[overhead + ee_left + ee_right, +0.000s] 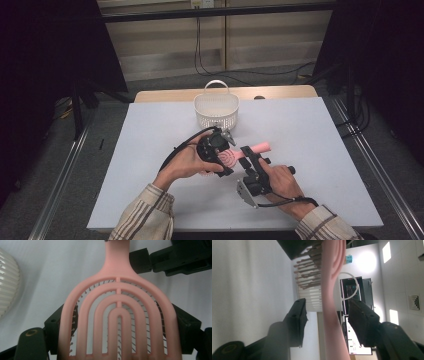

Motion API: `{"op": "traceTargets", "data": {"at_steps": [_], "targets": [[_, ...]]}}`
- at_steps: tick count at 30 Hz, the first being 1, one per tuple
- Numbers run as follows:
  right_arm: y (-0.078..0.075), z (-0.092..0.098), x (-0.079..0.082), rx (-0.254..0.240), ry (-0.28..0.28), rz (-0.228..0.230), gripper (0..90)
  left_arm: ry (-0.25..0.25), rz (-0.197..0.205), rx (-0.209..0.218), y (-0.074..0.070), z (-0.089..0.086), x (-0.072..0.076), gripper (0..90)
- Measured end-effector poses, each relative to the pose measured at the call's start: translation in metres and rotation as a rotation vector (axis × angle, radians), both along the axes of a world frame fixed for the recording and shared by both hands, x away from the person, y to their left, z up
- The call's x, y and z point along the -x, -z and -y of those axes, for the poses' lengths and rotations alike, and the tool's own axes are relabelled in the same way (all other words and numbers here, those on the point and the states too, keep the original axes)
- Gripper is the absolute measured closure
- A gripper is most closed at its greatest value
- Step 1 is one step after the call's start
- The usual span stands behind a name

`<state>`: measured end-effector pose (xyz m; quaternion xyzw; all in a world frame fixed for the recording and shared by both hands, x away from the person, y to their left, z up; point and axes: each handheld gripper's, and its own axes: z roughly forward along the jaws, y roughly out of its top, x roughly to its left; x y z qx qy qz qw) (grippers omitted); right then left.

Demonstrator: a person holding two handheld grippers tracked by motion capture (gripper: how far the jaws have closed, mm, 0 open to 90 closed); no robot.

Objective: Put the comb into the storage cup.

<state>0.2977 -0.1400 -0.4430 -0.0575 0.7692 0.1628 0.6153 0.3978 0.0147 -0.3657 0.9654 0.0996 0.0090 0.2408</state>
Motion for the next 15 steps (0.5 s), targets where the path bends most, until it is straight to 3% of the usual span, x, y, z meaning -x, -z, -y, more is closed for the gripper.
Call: {"op": "traceTargets", "data": {"at_steps": [5,15], "targets": [[0.0030,-0.0038,0.0018,0.027,0.005,0.036,61.4,0.011,-0.004,-0.010,0.0012,0.0033,0.0004,19.9],[0.0027,-0.0035,0.0013,-0.001,0.019,0.053,72.9,0.009,-0.023,0.004,0.0006,0.0101,-0.0011,19.9]]}}
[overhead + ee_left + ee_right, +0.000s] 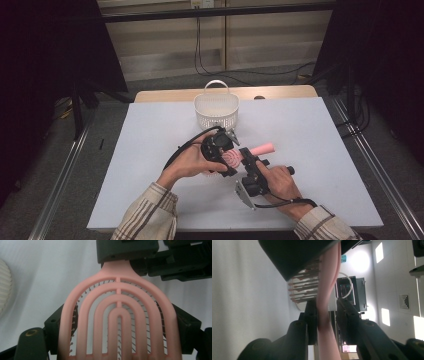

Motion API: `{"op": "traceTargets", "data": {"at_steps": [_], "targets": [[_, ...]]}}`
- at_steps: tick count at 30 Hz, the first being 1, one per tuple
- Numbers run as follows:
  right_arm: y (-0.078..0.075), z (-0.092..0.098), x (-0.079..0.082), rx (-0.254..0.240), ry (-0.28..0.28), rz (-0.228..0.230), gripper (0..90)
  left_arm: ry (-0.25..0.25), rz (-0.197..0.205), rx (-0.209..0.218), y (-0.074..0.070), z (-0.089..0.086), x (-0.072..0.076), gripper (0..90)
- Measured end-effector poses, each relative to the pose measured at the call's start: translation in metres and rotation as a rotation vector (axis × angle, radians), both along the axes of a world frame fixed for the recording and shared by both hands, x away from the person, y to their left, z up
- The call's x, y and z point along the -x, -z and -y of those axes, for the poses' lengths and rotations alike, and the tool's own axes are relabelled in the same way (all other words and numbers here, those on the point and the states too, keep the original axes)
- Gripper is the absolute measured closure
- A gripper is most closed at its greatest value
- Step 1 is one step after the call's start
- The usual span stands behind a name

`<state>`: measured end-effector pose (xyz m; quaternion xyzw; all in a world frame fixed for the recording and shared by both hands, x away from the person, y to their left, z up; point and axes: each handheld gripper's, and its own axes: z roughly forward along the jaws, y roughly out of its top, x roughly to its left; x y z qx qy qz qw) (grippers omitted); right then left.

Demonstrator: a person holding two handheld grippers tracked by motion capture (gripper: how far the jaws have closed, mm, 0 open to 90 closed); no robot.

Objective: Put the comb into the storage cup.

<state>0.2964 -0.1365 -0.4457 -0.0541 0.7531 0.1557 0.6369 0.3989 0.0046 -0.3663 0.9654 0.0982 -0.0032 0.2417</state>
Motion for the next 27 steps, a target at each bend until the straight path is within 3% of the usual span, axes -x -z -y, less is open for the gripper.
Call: {"op": "traceTargets", "data": {"at_steps": [6,10,18,23,27], "targets": [[0.0036,-0.0010,0.0005,0.011,0.013,-0.006,77.4,0.001,-0.010,-0.003,0.0011,0.0019,0.0006,19.9],[0.0026,-0.0012,-0.0014,0.012,0.012,0.000,75.9,0.014,-0.007,-0.012,0.0009,0.0033,0.0004,19.9],[0.0029,-0.0006,-0.0003,0.003,0.031,-0.034,79.8,-0.006,-0.028,-0.010,0.0006,0.0056,0.0007,19.7],[0.0013,-0.0008,-0.0004,0.035,0.018,-0.011,80.4,-0.014,-0.043,0.001,0.0022,0.0044,-0.0003,19.1],[0.0027,-0.0004,-0.0011,0.028,0.030,-0.035,80.9,-0.007,-0.029,-0.005,0.0050,0.0044,-0.0001,16.2]]}}
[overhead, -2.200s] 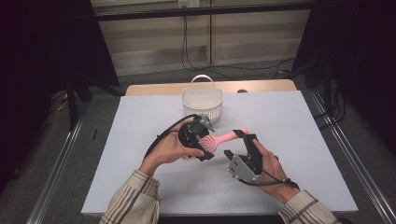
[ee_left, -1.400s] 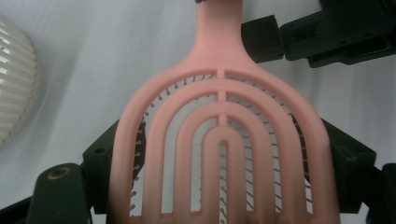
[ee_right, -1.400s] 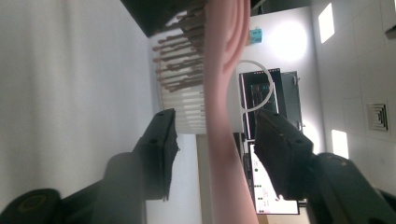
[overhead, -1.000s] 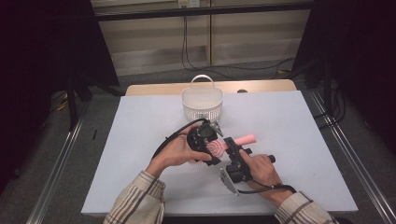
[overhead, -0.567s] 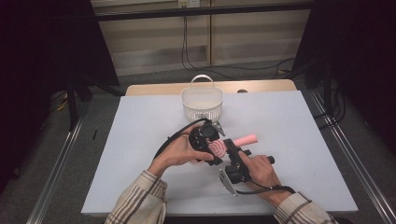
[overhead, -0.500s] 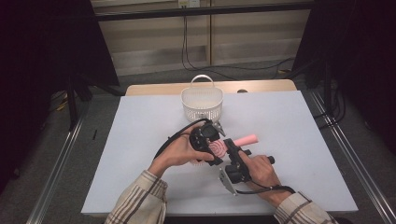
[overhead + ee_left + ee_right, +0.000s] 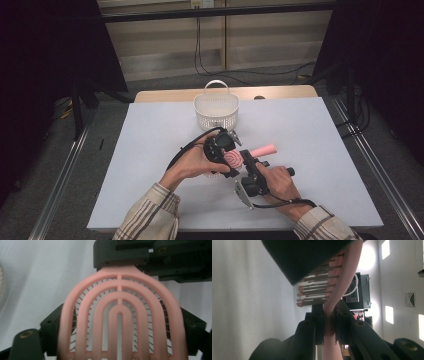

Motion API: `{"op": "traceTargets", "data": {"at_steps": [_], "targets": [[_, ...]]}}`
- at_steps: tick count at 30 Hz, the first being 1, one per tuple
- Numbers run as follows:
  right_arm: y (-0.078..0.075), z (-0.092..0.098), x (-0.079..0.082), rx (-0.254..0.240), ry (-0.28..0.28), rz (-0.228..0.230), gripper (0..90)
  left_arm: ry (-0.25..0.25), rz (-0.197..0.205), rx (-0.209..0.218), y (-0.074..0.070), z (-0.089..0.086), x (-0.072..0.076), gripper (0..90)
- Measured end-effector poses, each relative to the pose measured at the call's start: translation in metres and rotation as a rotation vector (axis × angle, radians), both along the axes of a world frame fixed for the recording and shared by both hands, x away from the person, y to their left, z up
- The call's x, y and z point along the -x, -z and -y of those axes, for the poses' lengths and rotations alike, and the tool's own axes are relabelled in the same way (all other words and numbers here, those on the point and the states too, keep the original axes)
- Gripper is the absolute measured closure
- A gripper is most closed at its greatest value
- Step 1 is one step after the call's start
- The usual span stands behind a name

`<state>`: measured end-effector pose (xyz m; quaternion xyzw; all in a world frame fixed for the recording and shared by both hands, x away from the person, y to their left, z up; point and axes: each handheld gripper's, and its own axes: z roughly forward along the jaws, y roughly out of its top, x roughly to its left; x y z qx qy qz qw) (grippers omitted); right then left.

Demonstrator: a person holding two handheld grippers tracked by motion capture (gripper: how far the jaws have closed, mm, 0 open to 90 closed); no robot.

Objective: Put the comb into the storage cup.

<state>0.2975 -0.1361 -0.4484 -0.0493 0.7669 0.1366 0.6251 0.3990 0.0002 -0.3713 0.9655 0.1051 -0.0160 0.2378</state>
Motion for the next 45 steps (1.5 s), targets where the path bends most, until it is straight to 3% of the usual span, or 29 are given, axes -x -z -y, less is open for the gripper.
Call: {"op": "traceTargets", "data": {"at_steps": [4,8,11,13,14,18,24,26,29,35,37,45], "targets": [[-0.001,0.002,-0.001,-0.009,-0.002,-0.005,81.0,0.025,0.011,0.004,0.001,0.000,0.000,11.4],[-0.002,0.003,-0.001,-0.012,0.003,-0.002,81.0,0.052,0.069,-0.015,0.000,-0.001,0.002,5.7],[-0.002,0.004,-0.002,-0.016,0.014,-0.014,81.0,0.035,0.065,0.020,0.002,-0.001,0.002,5.3],[-0.002,0.005,-0.001,-0.013,0.013,-0.010,81.0,0.056,0.096,0.014,0.002,-0.003,0.002,5.3],[-0.002,0.005,0.000,-0.021,0.024,-0.015,81.0,0.060,0.088,0.023,0.003,-0.005,0.002,5.1],[-0.004,0.007,-0.002,-0.018,0.014,-0.011,81.0,0.010,0.112,0.058,0.003,-0.011,0.001,5.5],[-0.006,0.009,-0.003,-0.028,0.027,-0.011,81.0,-0.001,0.129,0.128,0.002,-0.021,0.006,5.4],[-0.006,0.011,-0.003,-0.033,0.034,-0.013,81.1,-0.014,0.146,0.132,0.001,-0.025,0.006,5.4],[-0.008,0.013,-0.003,-0.029,0.036,-0.009,81.0,-0.019,0.127,0.133,0.002,-0.031,0.005,5.3],[-0.008,0.017,-0.005,-0.055,0.063,-0.015,81.1,-0.068,0.135,0.157,0.004,-0.044,0.005,5.2],[-0.009,0.018,-0.006,-0.043,0.055,-0.010,81.1,-0.068,0.140,0.162,0.005,-0.048,0.006,5.1],[-0.013,0.024,-0.006,-0.054,0.077,-0.015,81.0,-0.083,0.174,0.231,0.007,-0.064,0.013,4.7]]}}
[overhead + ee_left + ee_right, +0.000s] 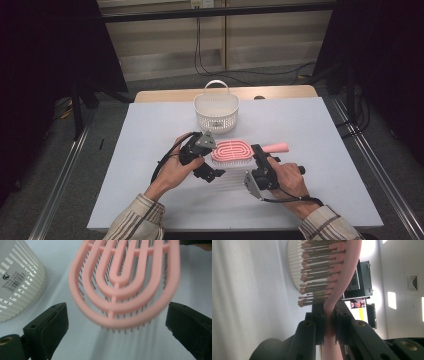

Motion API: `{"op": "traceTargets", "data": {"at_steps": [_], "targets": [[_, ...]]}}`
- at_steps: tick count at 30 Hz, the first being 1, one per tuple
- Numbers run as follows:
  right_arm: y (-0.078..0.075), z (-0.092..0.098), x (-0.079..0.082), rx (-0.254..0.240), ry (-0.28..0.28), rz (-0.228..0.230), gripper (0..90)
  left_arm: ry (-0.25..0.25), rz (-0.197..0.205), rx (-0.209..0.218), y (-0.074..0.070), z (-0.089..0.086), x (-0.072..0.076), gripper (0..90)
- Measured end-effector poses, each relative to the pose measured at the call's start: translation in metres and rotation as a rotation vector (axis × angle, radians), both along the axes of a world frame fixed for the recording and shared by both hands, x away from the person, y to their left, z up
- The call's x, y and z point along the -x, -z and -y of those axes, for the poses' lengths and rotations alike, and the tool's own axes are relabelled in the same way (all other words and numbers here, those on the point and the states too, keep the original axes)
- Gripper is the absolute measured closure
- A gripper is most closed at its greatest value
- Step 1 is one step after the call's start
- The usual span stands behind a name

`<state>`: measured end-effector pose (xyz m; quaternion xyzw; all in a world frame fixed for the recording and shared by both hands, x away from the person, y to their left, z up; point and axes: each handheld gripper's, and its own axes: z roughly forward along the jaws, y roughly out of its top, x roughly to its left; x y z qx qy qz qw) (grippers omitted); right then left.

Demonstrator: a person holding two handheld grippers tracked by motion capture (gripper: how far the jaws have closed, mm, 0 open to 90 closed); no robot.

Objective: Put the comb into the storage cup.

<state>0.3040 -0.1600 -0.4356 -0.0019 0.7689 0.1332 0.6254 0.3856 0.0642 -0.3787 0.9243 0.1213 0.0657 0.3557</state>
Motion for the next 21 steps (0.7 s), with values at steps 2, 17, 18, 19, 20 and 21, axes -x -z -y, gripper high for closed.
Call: {"op": "traceTargets", "data": {"at_steps": [2,17,18,19,20,21], "targets": [[-0.001,0.002,0.001,-0.022,0.016,-0.011,81.0,-0.018,0.014,0.004,0.003,-0.003,0.001,4.3],[-0.007,0.008,-0.003,-0.104,0.037,-0.054,81.0,-0.130,0.085,0.266,0.009,-0.031,0.010,3.9],[-0.008,0.009,-0.003,-0.114,0.040,-0.059,81.0,-0.136,0.080,0.284,0.011,-0.033,0.011,3.8],[-0.009,0.010,-0.003,-0.125,0.039,-0.063,81.0,-0.128,0.077,0.291,0.012,-0.035,0.013,3.7],[-0.010,0.011,-0.003,-0.134,0.042,-0.066,81.0,-0.122,0.088,0.291,0.013,-0.036,0.014,3.7],[-0.010,0.011,-0.003,-0.143,0.044,-0.072,81.0,-0.123,0.100,0.296,0.014,-0.037,0.016,3.7]]}}
